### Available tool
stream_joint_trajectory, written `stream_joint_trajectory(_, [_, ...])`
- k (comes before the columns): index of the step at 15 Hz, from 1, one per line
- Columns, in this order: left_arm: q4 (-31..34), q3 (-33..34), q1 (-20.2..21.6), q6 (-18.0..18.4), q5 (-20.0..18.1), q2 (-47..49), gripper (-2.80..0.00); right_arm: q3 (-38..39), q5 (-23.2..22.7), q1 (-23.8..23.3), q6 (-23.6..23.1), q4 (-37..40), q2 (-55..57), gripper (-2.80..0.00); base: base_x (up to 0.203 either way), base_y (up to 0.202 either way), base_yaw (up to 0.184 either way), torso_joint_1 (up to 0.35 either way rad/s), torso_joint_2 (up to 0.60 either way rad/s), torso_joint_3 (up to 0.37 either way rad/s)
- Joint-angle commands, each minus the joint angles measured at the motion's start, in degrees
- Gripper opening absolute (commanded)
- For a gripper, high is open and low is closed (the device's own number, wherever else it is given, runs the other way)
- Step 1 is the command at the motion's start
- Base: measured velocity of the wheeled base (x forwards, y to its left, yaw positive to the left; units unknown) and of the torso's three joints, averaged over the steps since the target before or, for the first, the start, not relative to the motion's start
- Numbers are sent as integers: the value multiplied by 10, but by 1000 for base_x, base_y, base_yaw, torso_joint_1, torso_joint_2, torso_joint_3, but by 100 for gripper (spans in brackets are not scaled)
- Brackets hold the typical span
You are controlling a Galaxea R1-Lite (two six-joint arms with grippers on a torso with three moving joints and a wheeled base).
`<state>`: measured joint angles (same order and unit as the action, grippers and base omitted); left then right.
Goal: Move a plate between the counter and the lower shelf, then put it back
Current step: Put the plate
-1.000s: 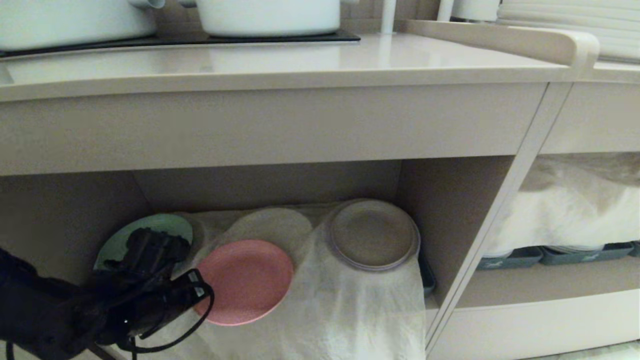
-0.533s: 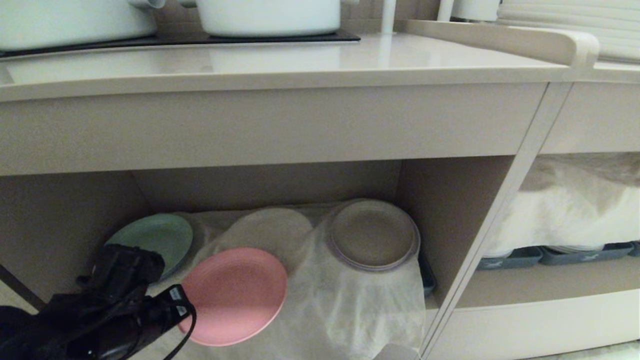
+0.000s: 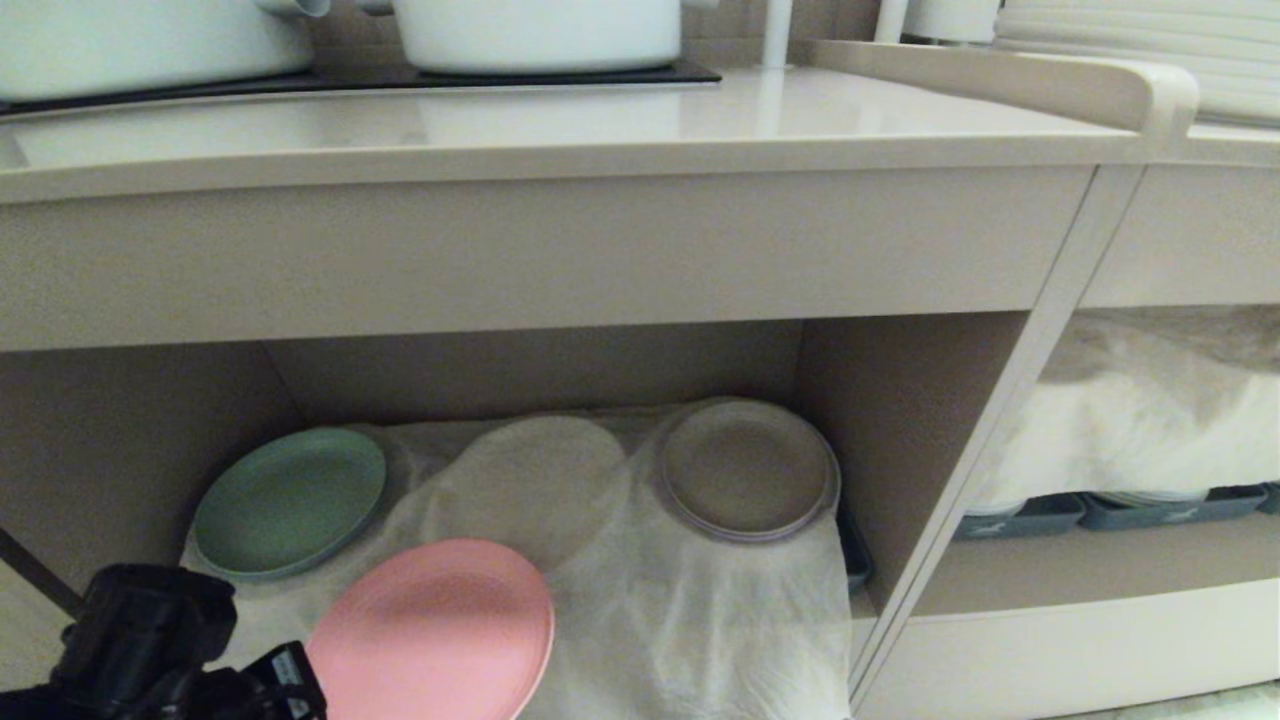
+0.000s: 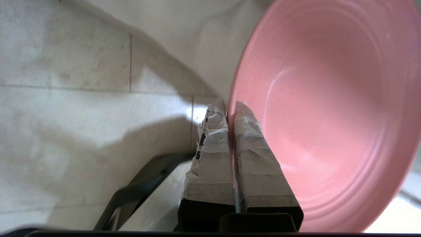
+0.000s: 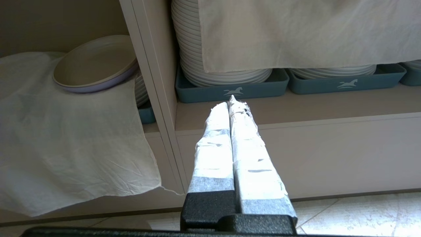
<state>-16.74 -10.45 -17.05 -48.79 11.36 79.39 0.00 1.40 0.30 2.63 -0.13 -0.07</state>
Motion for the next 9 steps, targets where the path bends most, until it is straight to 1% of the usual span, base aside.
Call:
stream_joint_trajectory(1, [39,6,0,11,-12,-64,-280,0,0,0,0,0,1,-280,0,0,0,0,0,0])
stream_joint_trajectory(2, [62,6,0,25,-23,-88,-280,0,0,0,0,0,1,-280,0,0,0,0,0,0])
stream_joint_trajectory(4, [92,3,1,42,-38,-119,-280,0,0,0,0,0,1,-280,0,0,0,0,0,0])
stream_joint_trajectory(6, [100,3,0,44,-39,-137,-280,0,0,0,0,0,1,-280,0,0,0,0,0,0])
stream_joint_trajectory(8, [137,1,-8,45,-41,-177,-280,0,0,0,0,0,1,-280,0,0,0,0,0,0])
stream_joint_trajectory(9, [158,1,-22,45,-42,-201,-280,0,0,0,0,0,1,-280,0,0,0,0,0,0])
